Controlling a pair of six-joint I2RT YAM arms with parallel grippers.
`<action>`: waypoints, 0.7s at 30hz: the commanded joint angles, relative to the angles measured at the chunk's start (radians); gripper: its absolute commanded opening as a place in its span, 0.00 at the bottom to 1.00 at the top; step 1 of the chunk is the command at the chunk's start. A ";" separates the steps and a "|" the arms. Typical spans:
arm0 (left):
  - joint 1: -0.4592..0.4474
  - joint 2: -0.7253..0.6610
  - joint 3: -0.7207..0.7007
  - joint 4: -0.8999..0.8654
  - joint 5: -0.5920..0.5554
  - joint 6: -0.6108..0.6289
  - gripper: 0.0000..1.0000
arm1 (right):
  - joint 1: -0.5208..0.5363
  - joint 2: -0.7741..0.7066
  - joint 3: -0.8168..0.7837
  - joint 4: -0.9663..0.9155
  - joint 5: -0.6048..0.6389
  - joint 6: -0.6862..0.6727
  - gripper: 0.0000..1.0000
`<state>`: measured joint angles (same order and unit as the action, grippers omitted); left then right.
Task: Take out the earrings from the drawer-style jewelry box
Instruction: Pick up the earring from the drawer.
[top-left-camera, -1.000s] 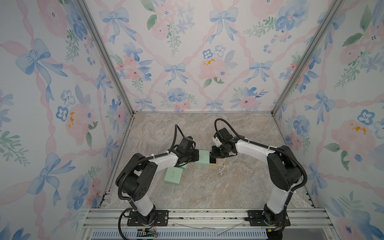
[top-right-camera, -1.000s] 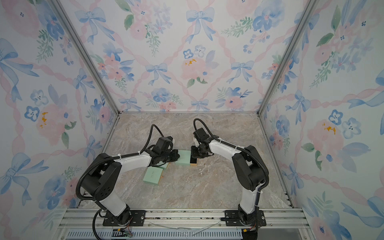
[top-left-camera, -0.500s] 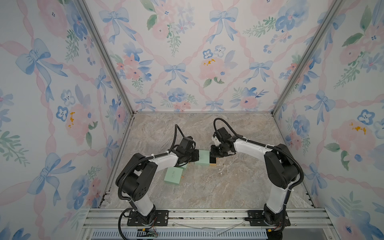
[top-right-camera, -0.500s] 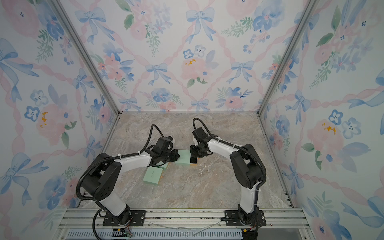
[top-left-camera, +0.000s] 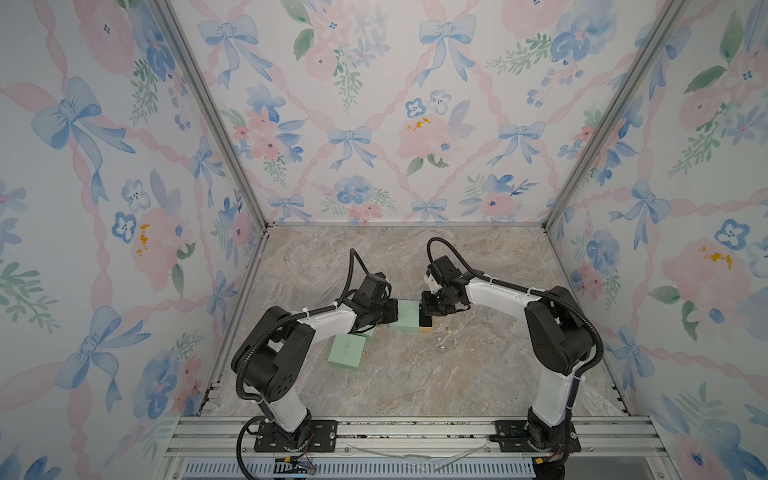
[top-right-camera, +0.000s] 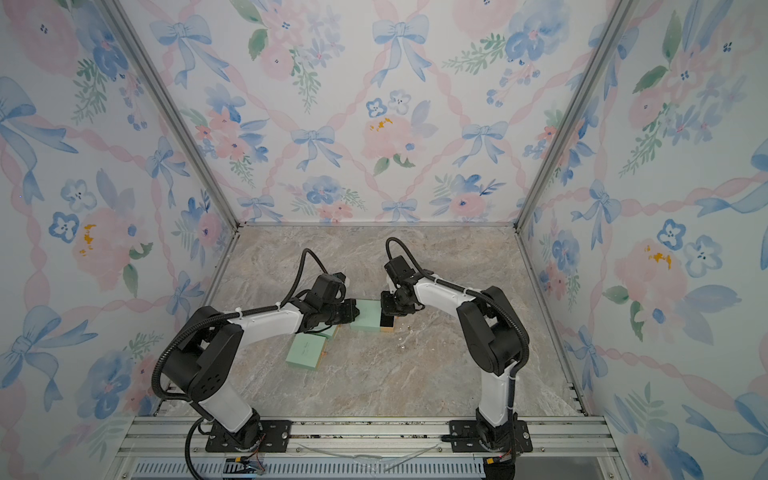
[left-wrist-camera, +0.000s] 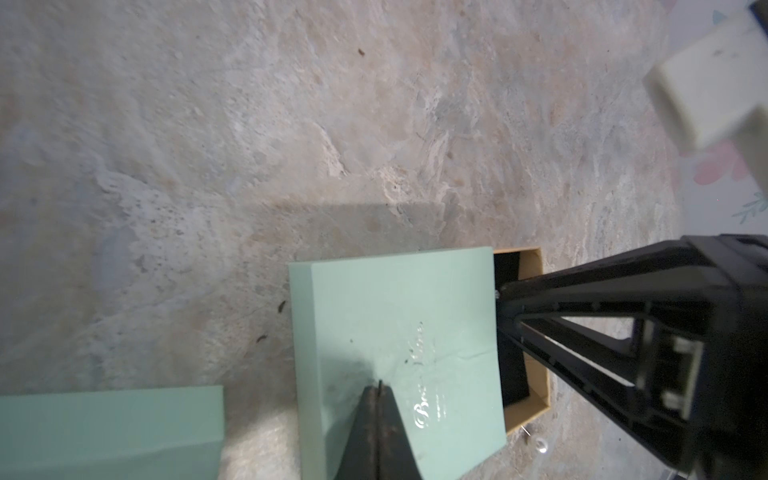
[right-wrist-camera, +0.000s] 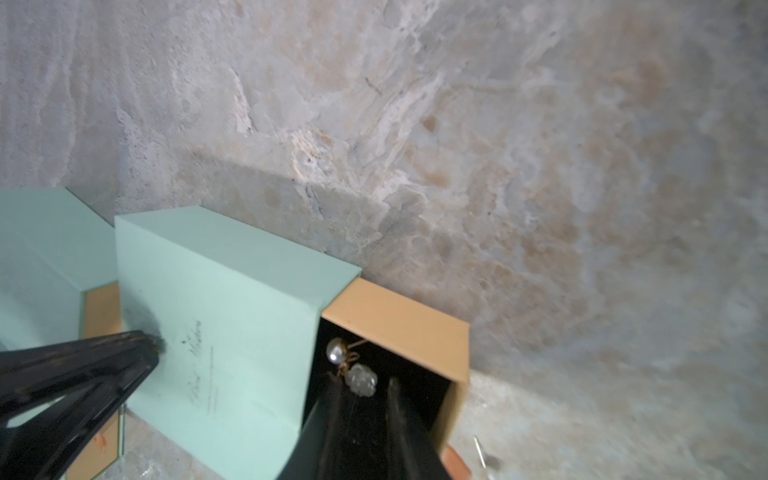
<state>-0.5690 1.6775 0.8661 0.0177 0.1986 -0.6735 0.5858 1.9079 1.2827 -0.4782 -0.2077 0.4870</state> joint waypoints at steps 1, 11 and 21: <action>0.004 0.022 -0.033 -0.087 -0.034 0.015 0.00 | 0.010 0.019 0.018 0.006 0.015 0.012 0.23; 0.004 0.022 -0.033 -0.088 -0.036 0.014 0.00 | 0.007 0.036 0.018 0.024 -0.003 0.017 0.22; 0.006 0.022 -0.033 -0.088 -0.035 0.013 0.00 | 0.000 0.043 0.010 0.047 -0.015 0.027 0.21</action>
<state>-0.5690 1.6775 0.8658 0.0181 0.1986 -0.6739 0.5854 1.9274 1.2827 -0.4442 -0.2142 0.4984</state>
